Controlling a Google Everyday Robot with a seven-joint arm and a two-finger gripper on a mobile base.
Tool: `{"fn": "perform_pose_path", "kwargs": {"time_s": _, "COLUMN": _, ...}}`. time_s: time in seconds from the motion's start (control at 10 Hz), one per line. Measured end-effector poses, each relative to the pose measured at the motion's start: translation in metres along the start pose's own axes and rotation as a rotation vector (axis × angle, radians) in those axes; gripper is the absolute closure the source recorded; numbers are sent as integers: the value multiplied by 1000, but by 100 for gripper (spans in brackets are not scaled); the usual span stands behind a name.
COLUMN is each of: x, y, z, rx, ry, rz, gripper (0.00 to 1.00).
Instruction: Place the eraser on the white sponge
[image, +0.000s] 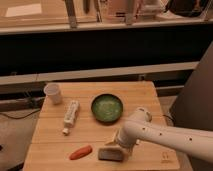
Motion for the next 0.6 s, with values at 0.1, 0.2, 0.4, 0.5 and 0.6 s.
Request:
{"fn": "perform_pose_path", "kwargs": {"time_s": 0.1, "x": 0, "y": -1, "z": 0, "rx": 15, "ry": -24, "rz": 49, "gripper": 20}}
{"fn": "perform_pose_path", "kwargs": {"time_s": 0.2, "x": 0, "y": 0, "z": 1, "rx": 19, "ry": -39, "rz": 71, "gripper": 20}}
{"fn": "perform_pose_path", "kwargs": {"time_s": 0.4, "x": -1, "y": 2, "z": 1, "rx": 51, "ry": -71, "rz": 148, "gripper": 20}}
{"fn": "perform_pose_path", "kwargs": {"time_s": 0.5, "x": -3, "y": 4, "z": 1, "rx": 65, "ry": -82, "rz": 192, "gripper": 20}}
{"fn": "perform_pose_path", "kwargs": {"time_s": 0.6, "x": -6, "y": 3, "z": 2, "rx": 82, "ry": -95, "rz": 264, "gripper": 20}}
